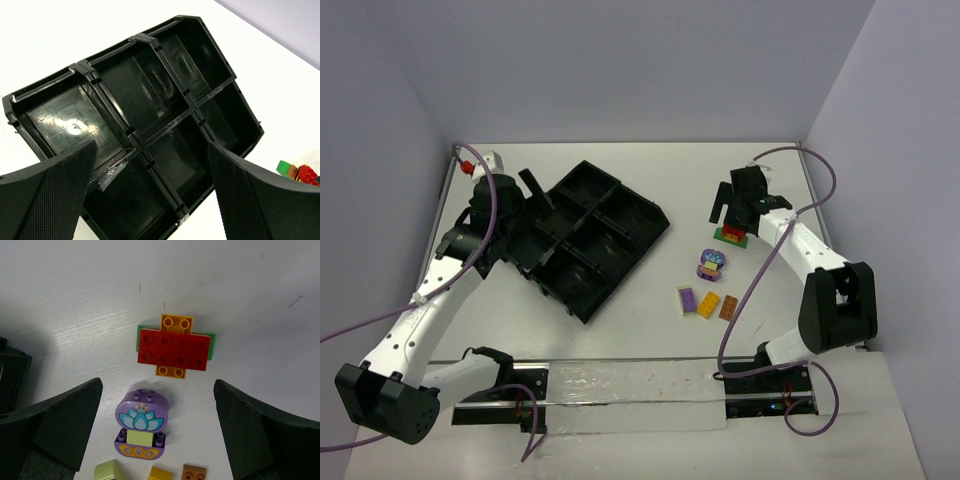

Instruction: Sort the legos into containers by color

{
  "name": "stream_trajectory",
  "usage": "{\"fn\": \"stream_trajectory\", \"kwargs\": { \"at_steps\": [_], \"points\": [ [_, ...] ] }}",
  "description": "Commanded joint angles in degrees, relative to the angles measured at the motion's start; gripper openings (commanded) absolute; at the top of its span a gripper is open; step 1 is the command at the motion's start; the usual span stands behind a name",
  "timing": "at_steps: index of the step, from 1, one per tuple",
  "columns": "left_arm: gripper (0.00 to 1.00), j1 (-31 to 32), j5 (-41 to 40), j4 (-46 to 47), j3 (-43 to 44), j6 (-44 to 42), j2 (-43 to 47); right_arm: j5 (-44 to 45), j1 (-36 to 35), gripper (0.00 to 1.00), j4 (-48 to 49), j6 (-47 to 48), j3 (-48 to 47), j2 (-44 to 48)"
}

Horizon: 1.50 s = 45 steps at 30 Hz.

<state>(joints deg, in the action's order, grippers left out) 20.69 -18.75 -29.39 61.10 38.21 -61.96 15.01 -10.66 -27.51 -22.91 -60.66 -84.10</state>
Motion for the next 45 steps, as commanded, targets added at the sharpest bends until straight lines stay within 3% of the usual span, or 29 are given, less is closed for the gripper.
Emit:
{"fn": "stream_trajectory", "kwargs": {
  "at_steps": [1,33,45],
  "points": [
    [0.99,0.32,1.66,0.71,1.59,-1.21,-0.75,-0.18,1.28,1.0,1.45,0.68,-3.63,-1.96],
    [0.99,0.28,0.87,-0.27,0.9,-2.21,0.4,2.03,3.16,1.0,1.87,-2.88,-4.9,-10.3],
    [0.99,0.32,0.82,-0.31,0.87,-2.0,0.26,0.36,3.19,0.92,2.64,-1.97,-4.99,-12.42]
  ]
}}
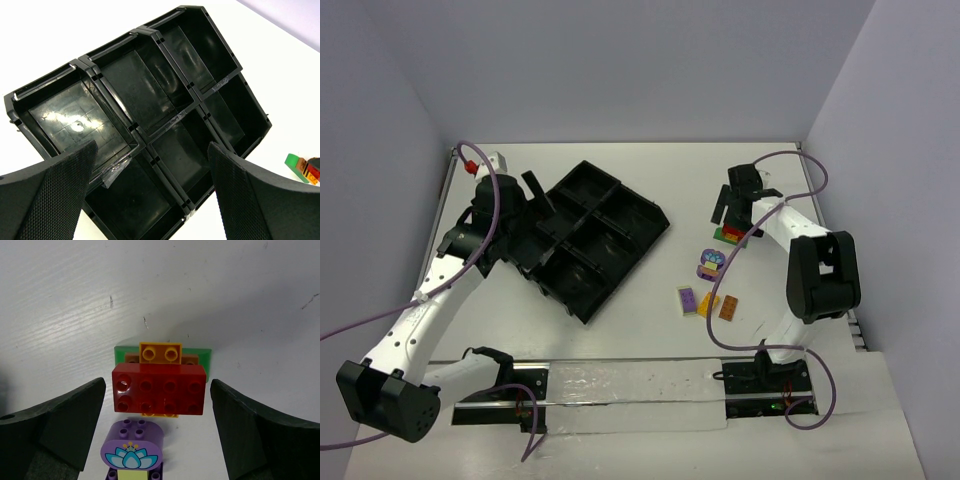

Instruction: Sort the legos into containers by color

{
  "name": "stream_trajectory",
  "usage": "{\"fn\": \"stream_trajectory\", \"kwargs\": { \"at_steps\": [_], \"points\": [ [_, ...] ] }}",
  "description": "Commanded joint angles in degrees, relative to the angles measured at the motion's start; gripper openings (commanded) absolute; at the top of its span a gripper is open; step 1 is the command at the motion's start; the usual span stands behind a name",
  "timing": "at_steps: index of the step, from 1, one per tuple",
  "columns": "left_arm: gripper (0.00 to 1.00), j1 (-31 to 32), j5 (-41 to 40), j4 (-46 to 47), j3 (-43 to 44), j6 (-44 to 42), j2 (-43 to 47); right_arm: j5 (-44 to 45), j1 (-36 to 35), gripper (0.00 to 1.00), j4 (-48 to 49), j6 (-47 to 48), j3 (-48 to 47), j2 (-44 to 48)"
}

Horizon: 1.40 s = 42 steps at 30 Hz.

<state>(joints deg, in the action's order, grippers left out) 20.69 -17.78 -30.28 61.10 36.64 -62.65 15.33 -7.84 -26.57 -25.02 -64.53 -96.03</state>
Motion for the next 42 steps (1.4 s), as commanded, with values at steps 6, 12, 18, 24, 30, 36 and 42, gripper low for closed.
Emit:
{"fn": "stream_trajectory", "kwargs": {
  "at_steps": [6,12,18,24,30,36,42],
  "points": [
    [0.99,0.32,-0.26,0.49,0.95,-0.63,1.15,0.17,0.37,0.8,1.96,-0.15,-1.18,-0.93],
    [0.99,0.32,-0.04,0.38,0.97,-0.76,0.93,0.89,0.32,0.64,2.46,-0.41,-0.05,0.98],
    [0.99,0.34,0.22,2.08,-0.36,-0.15,1.61,-0.98,0.19,0.55,1.11,-0.44,-0.4,4.97],
    [0.99,1.81,14.12,7.24,1.66,-6.37,1.77,-8.56,-0.07,0.55,-2.32,-0.12,-2.94,11.07],
    [0.99,10.32,20.1,3.73,7.67,-13.52,-1.96,-22.04,-2.09,0.55,-4.12,0.42,-4.3,17.39],
    [0.97,18.62,25.05,12.58,2.74,-19.8,1.66,-35.57,-2.55,0.51,-2.15,-1.43,-4.51,18.5],
    [0.89,22.51,28.85,20.04,0.12,-24.56,1.44,-49.2,-3.85,0.52,0.59,-4.16,-4.86,18.94]
  ]
}}
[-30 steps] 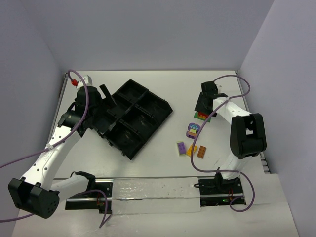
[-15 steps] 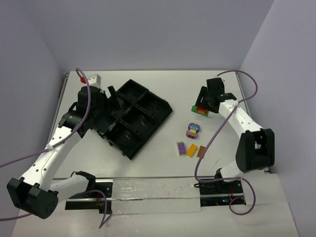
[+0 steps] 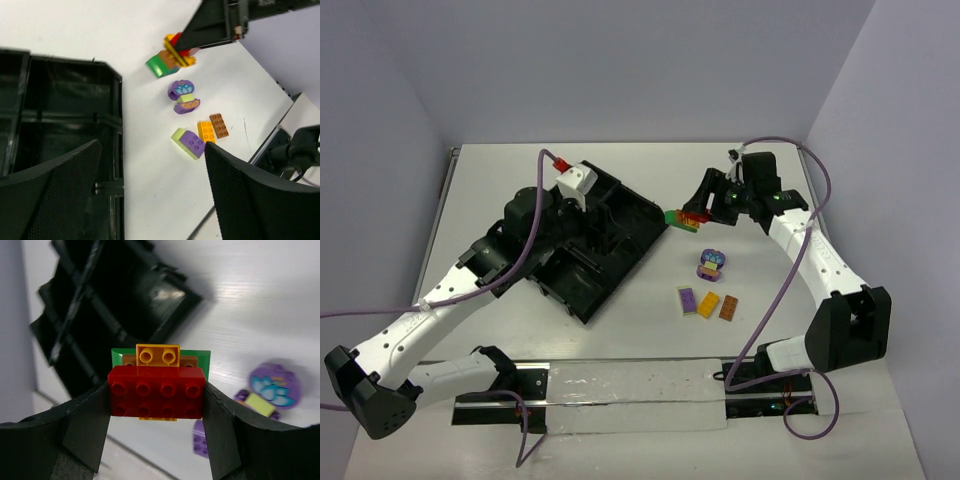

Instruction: Sort the legos into containers by color

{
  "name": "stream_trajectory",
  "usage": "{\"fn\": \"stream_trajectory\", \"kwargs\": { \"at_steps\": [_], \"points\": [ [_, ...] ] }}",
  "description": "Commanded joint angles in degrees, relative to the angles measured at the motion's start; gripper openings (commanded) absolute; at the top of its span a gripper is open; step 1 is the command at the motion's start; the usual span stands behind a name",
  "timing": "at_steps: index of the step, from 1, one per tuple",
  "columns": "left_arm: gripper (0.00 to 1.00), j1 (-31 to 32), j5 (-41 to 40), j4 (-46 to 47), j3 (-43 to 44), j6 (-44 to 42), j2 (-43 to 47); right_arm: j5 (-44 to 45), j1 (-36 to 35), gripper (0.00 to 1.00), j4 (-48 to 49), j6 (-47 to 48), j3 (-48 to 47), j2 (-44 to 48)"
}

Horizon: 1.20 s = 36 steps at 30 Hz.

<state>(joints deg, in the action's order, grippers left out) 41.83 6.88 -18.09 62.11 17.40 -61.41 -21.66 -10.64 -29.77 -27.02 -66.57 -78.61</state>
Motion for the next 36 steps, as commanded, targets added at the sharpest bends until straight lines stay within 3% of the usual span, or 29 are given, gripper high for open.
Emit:
{"fn": "stream_trajectory", "kwargs": {
  "at_steps": [1,7,18,30,36],
  "points": [
    [0.88,1.57,4.79,7.33,-0.68,-6.2,-0.19,-14.08,-1.14,0.52,3.93,-2.32,-2.87,1.53],
    [0.91,5.21,5.57,14.24,-6.29,-10.83,1.1,-21.63,-1.14,0.52,6.68,-4.73,-0.12,2.5],
    [0.95,9.59,-5.63,17.07,-5.61,-17.08,-4.58,-29.69,-1.23,0.52,12.8,-10.27,3.46,3.39],
    [0.96,9.68,-2.53,23.36,-3.6,-23.23,-10.51,-30.88,-1.91,0.53,12.17,-10.31,2.78,4.52],
    [0.91,9.68,0.33,25.16,-2.53,-23.16,-12.86,-31.23,-2.07,0.53,12.61,-10.51,3.33,4.82]
  ]
}}
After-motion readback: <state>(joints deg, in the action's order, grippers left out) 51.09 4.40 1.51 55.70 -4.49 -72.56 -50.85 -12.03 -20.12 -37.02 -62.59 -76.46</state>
